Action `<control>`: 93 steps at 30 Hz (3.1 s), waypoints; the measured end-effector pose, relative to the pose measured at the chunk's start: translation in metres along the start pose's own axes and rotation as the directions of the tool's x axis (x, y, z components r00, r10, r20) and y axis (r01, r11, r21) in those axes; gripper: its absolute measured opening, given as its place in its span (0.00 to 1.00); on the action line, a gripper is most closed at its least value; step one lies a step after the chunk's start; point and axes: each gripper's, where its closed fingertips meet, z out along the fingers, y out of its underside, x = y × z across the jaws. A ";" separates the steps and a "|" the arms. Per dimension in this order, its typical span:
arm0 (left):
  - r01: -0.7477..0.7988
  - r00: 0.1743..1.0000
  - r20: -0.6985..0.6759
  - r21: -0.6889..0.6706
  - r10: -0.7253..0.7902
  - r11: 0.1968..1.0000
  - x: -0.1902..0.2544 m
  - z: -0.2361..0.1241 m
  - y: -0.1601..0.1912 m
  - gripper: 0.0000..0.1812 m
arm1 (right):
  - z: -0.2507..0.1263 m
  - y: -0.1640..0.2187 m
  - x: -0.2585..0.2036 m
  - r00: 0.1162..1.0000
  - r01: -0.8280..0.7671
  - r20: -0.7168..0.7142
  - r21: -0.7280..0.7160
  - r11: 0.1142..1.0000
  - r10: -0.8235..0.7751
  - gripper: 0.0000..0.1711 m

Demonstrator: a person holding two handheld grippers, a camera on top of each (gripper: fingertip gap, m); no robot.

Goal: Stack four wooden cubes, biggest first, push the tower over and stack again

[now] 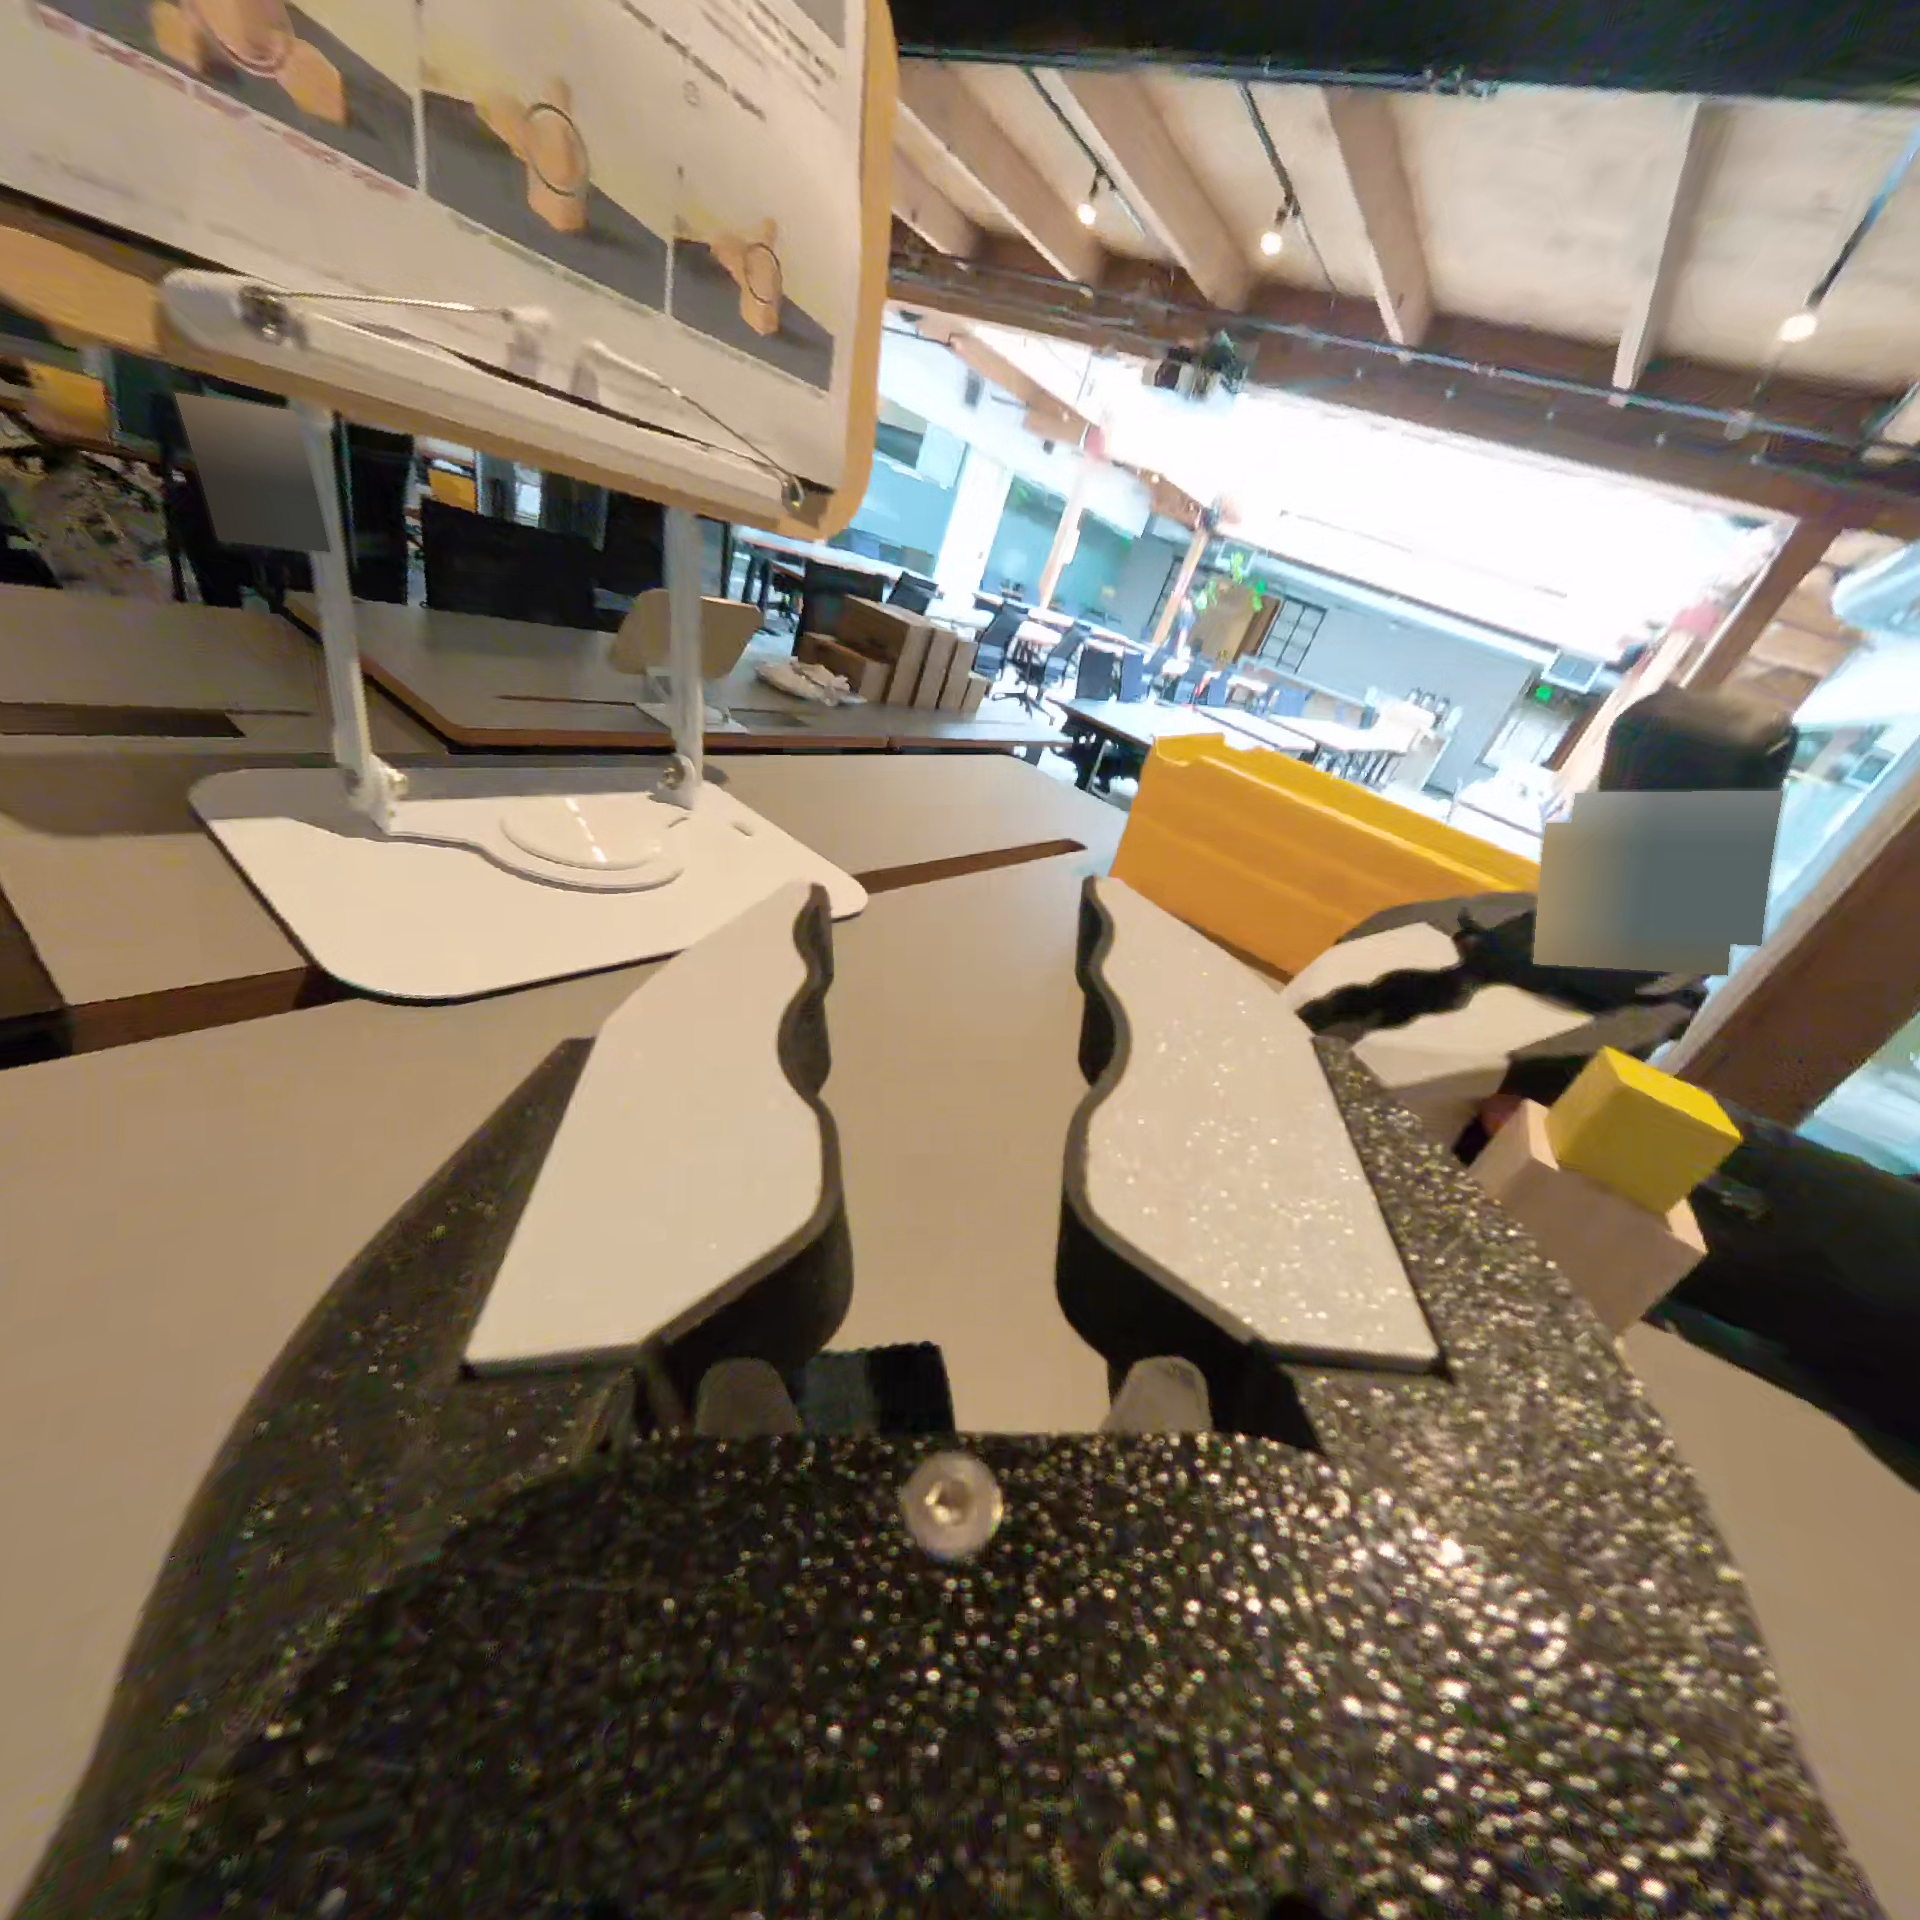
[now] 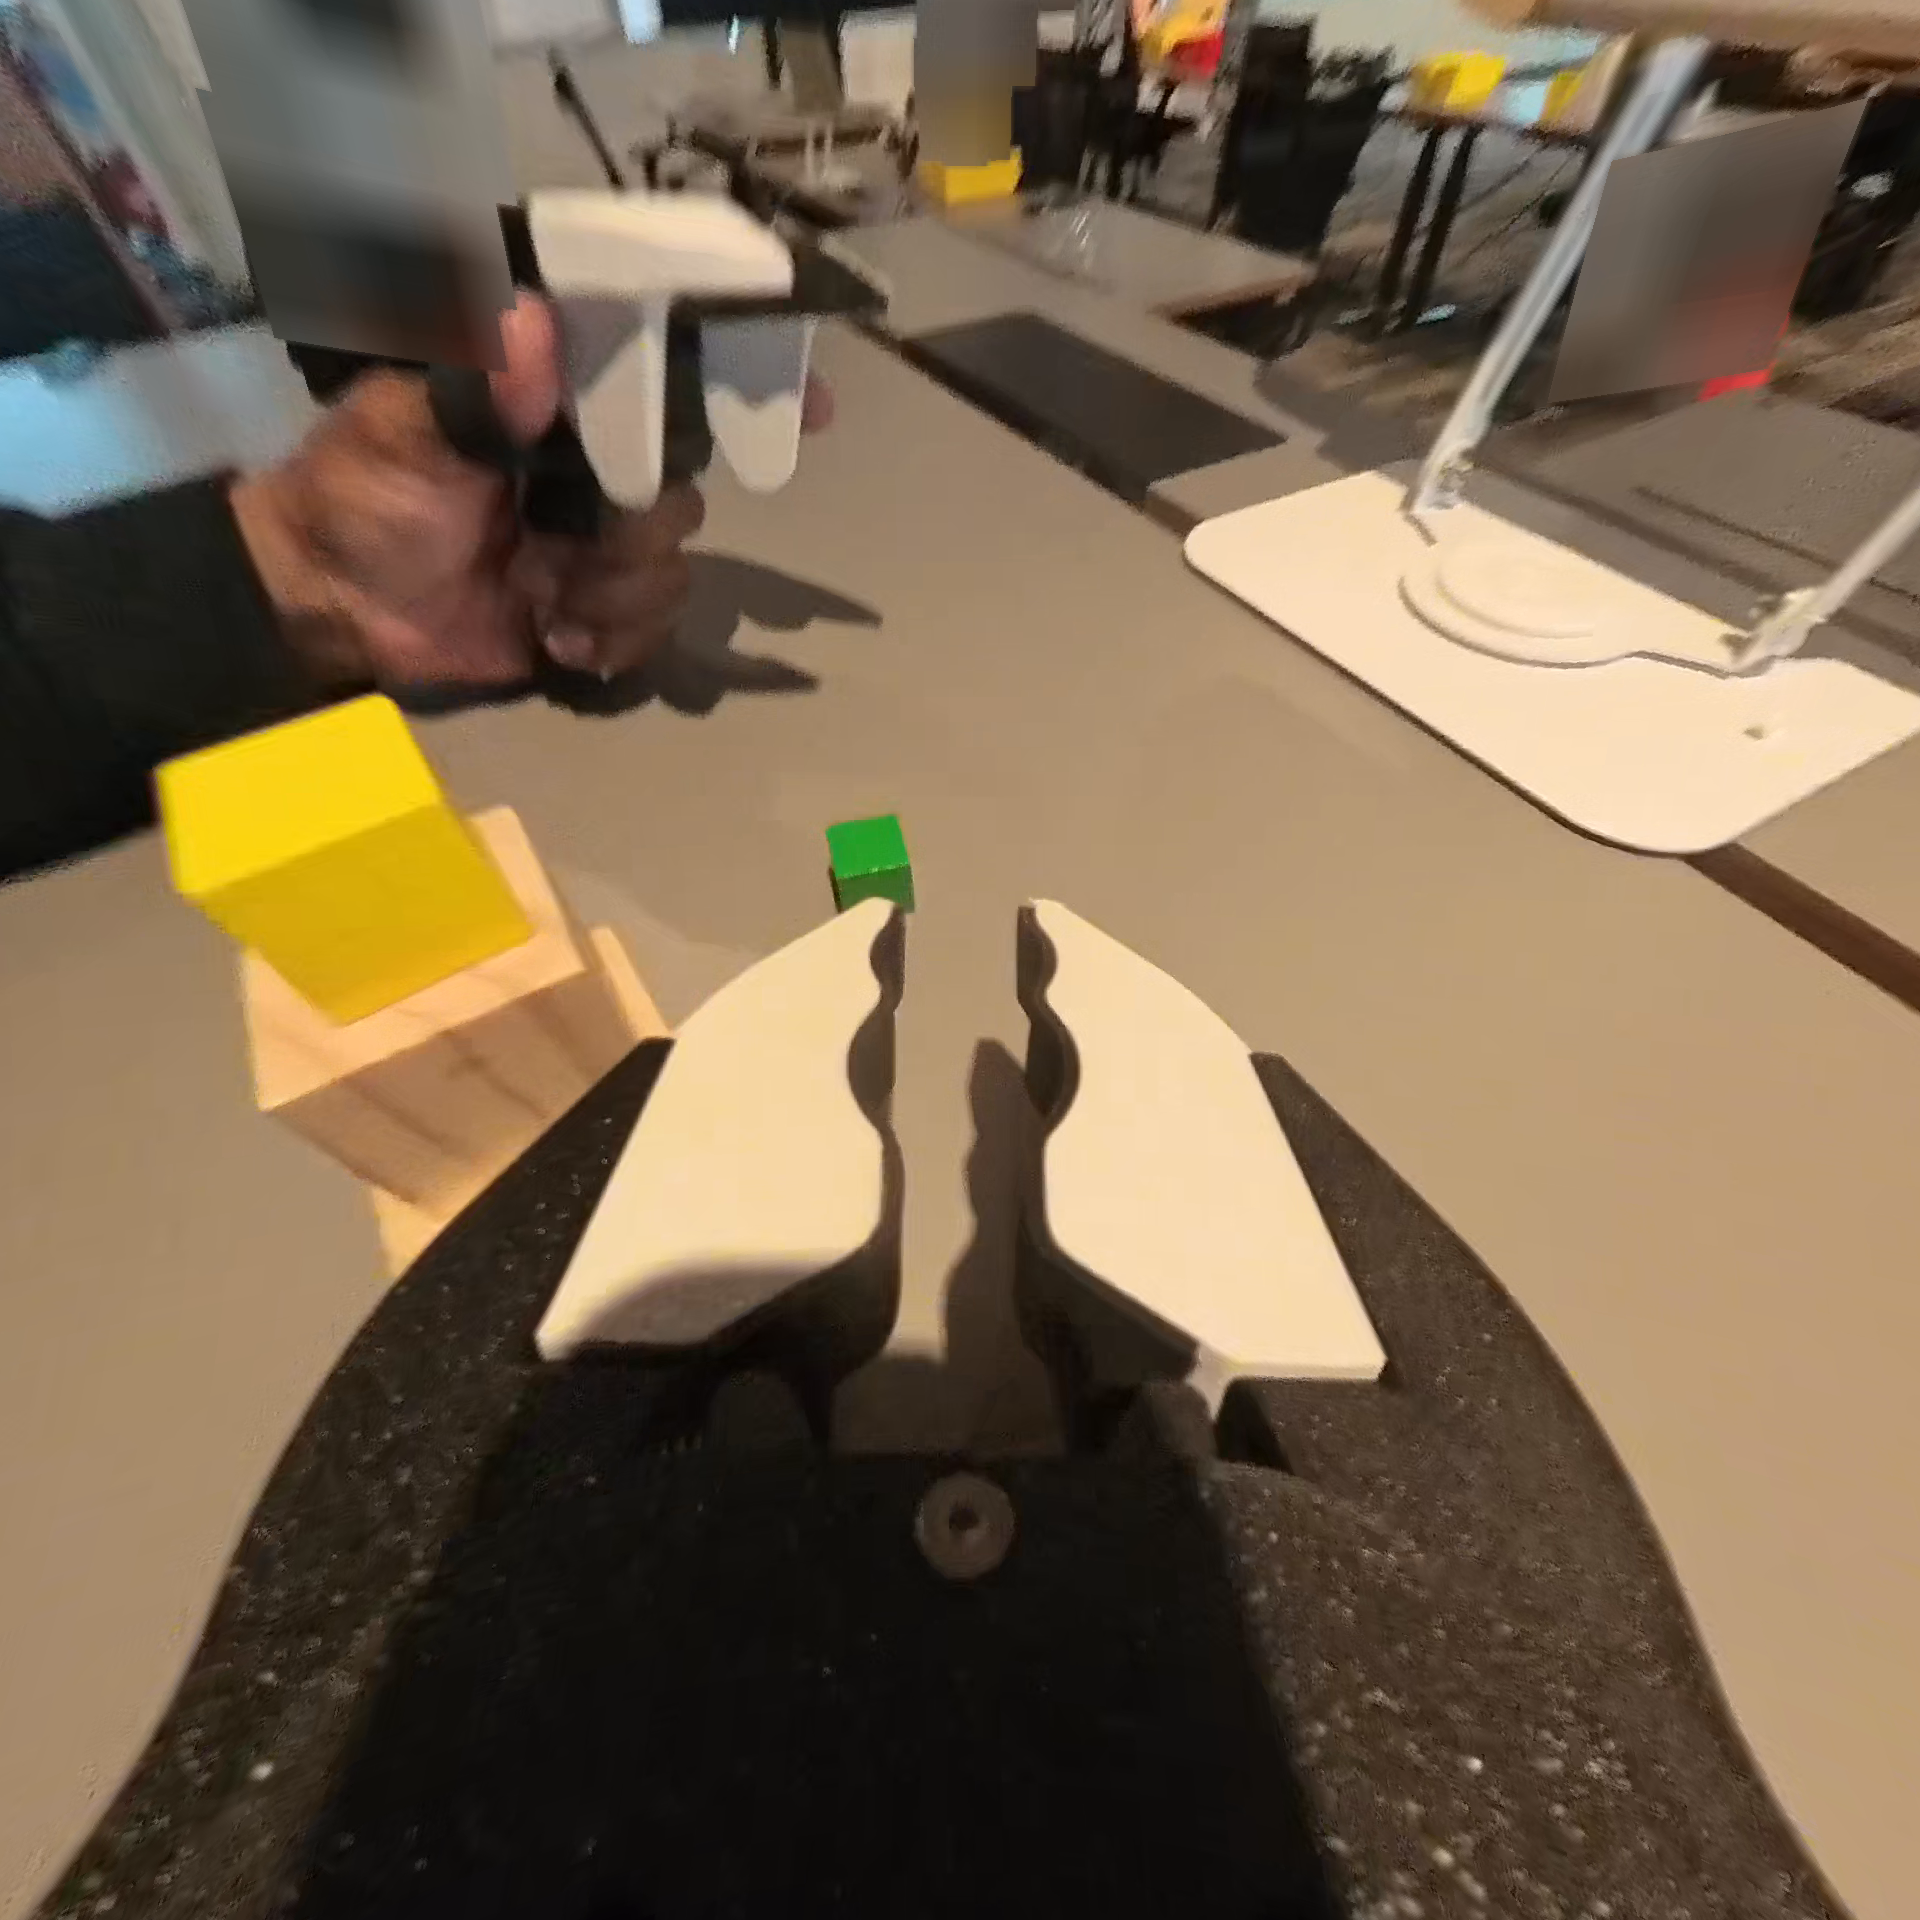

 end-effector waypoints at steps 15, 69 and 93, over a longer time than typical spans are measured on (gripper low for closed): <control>0.031 0.999 -0.031 -0.068 -0.033 0.997 0.000 0.007 0.009 0.25 | 0.050 0.011 -0.020 0.964 0.127 0.253 -0.173 0.977 -0.080 0.16; -0.036 0.999 0.016 -0.026 0.036 0.999 0.005 -0.001 0.005 0.22 | 0.066 0.012 -0.027 0.947 0.015 0.313 -0.254 0.967 0.068 0.12; 0.014 1.000 0.009 -0.031 -0.014 0.999 0.006 -0.006 0.007 0.21 | -0.039 -0.060 -0.097 0.672 0.417 0.706 -0.109 0.902 -0.225 0.13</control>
